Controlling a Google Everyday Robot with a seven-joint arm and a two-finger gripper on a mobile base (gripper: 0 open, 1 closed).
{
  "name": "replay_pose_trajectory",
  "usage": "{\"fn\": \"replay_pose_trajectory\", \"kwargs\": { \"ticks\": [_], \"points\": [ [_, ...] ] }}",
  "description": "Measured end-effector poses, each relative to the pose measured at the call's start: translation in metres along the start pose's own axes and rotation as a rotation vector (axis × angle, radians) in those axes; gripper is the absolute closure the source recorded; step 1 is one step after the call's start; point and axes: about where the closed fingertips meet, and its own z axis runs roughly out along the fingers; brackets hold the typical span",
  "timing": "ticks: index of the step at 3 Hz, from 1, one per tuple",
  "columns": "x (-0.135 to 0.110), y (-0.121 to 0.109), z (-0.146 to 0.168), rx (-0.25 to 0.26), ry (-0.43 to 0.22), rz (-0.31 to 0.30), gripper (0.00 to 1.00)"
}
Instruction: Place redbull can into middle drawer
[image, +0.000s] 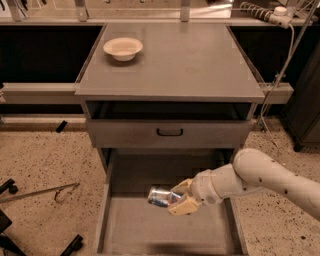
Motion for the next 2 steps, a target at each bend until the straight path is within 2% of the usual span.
{"fn": "replay_pose_trajectory", "kwargs": {
  "ticks": [1,2],
  "points": [
    [0.050,0.009,0.055,0.027,0.087,0.055,1.00],
    [0.096,0.009,0.084,0.105,0.201,0.107,1.00]
  ]
}}
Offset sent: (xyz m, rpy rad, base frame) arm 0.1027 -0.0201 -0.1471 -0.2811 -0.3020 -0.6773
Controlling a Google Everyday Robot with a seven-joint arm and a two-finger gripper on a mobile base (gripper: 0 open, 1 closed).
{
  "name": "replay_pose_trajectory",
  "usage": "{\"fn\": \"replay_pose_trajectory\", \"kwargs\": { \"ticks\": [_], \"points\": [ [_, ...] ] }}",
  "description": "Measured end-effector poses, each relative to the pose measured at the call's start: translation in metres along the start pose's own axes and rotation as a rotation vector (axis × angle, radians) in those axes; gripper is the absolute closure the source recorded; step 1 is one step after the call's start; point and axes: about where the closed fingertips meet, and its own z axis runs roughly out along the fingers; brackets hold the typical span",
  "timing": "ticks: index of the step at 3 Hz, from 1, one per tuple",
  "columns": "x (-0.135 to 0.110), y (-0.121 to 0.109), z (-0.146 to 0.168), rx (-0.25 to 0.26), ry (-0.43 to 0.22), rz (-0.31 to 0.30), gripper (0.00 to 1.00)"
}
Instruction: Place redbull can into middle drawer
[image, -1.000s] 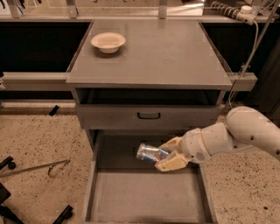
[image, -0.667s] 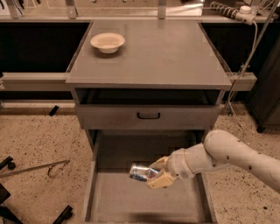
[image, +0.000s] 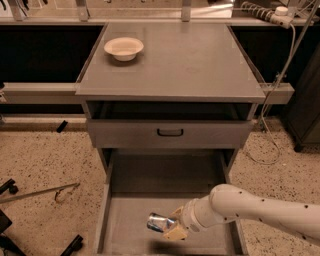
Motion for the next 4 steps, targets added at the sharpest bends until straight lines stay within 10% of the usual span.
{"fn": "replay_pose_trajectory", "kwargs": {
  "ticks": [2,4],
  "points": [
    [-0.001,-0.055,0.021,0.184,-0.035,0.054,1.00],
    [0.001,-0.075,0.031,0.221,-0.155,0.095,1.00]
  ]
}}
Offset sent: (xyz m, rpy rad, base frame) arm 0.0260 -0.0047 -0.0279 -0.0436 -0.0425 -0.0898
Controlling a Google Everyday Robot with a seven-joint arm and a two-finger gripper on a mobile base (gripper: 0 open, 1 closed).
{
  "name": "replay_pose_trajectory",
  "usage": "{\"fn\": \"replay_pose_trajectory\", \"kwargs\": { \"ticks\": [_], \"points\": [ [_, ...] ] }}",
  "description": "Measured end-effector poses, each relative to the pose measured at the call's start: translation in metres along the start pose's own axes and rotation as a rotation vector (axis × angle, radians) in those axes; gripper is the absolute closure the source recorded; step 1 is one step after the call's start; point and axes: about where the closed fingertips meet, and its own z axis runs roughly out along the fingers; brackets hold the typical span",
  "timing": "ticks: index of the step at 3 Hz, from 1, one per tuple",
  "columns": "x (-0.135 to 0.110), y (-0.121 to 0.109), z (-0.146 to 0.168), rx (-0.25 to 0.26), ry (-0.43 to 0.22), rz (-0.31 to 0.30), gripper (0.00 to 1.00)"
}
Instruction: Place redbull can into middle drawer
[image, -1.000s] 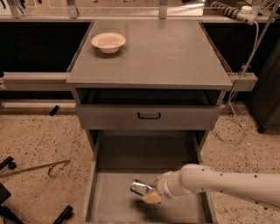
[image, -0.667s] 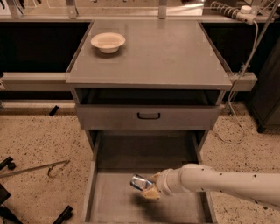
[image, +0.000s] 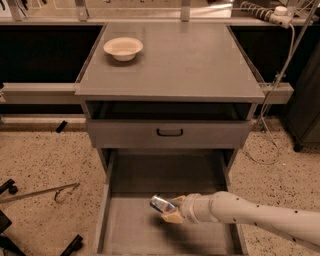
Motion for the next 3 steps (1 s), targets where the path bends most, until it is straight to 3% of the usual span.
{"fn": "replay_pose_trajectory", "kwargs": {
  "ticks": [1,2,3],
  "points": [
    [-0.008,-0.022,0.021,0.015,-0.099,0.038,1.00],
    [-0.013,-0.043,0.048,0.024,-0.138,0.064,1.00],
    [-0.008,-0.052,0.075,0.022,-0.117,0.074,1.00]
  ]
}}
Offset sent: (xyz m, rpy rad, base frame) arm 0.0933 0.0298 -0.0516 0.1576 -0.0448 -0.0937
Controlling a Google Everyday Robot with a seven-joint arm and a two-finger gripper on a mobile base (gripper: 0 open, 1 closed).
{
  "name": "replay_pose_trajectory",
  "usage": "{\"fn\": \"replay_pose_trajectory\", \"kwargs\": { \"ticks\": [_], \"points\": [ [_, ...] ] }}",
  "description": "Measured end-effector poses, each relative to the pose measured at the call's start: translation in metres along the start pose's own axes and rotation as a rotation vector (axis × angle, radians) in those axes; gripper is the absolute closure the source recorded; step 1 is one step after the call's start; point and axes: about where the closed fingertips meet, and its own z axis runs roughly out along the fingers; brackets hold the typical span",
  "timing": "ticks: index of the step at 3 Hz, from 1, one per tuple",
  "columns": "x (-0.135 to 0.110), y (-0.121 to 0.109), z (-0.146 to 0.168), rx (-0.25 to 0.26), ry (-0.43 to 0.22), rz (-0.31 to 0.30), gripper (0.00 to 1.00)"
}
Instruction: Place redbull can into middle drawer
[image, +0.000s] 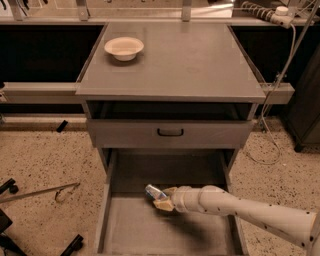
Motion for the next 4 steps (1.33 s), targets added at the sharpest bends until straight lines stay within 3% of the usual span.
{"fn": "replay_pose_trajectory", "kwargs": {
  "ticks": [1,4],
  "points": [
    [0.0072,-0.0001,0.0185,-0.009,0.059,-0.010,1.00],
    [0.0087,0.0017,0.0221,-0.015,0.067,-0.015,0.35]
  ]
}}
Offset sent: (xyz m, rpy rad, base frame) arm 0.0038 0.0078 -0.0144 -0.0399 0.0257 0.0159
